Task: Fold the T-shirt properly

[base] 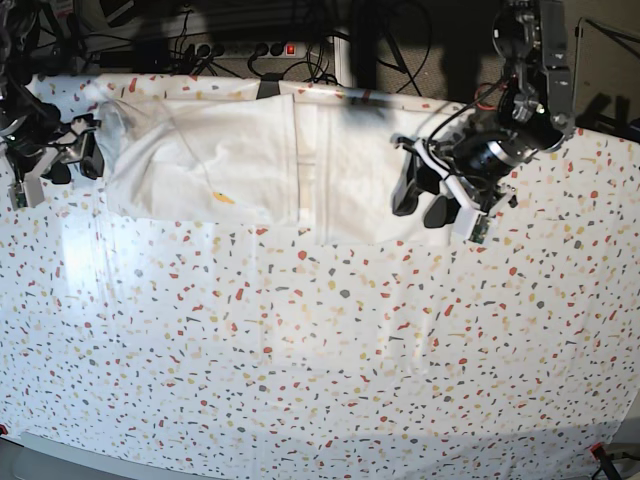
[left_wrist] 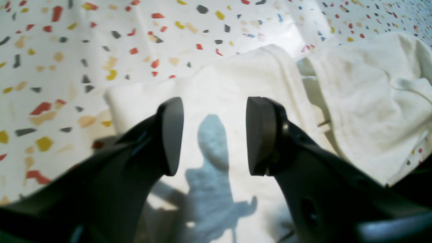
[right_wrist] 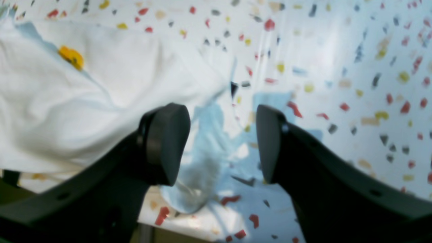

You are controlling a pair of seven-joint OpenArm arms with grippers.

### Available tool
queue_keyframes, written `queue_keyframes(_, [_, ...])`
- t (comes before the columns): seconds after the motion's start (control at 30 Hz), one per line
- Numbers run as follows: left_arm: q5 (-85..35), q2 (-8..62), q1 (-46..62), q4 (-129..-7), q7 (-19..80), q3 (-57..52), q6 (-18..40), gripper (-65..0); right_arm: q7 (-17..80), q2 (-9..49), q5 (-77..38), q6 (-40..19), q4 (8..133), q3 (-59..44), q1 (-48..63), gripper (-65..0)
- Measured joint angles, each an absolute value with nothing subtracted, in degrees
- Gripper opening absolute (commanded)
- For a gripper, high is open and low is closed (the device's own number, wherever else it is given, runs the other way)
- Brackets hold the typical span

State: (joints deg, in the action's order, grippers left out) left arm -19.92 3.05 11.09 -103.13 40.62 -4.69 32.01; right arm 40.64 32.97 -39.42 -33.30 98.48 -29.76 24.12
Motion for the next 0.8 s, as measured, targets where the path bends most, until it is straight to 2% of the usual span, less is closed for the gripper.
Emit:
queue_keyframes(0.13, [-20.1, 3.0, 11.0, -103.1, 40.6, -4.6, 32.2, -35.6, 52.0, 32.9, -43.2, -39.3, 87.3, -29.9, 16.3, -29.9])
queue_keyframes(0.23, [-20.1, 2.9, 11.1, -103.1, 40.7, -4.5, 32.1, -35.6, 57.8, 32.9, -44.8, -39.7, 81.0, -29.7, 10.2, -29.9])
queue_keyframes(0.6, [-20.1, 3.0, 11.1, -103.1, 40.6, -4.6, 32.1, -35.6, 64.2, 32.9, -47.2, -40.2, 63.7, -30.4, 0.9, -29.9])
queue_keyframes(0.7, [-20.1, 3.0, 11.1, -103.1, 40.6, -4.6, 32.1, -35.6, 66.9, 32.3, -51.9, -40.1, 63.0, -30.8, 1.0, -29.9])
queue_keyframes(0.8, [-20.1, 3.0, 11.1, -103.1, 40.6, -4.6, 32.1, -35.6, 76.0, 30.9, -62.6, -40.1, 62.9, -30.3, 1.0, -29.9])
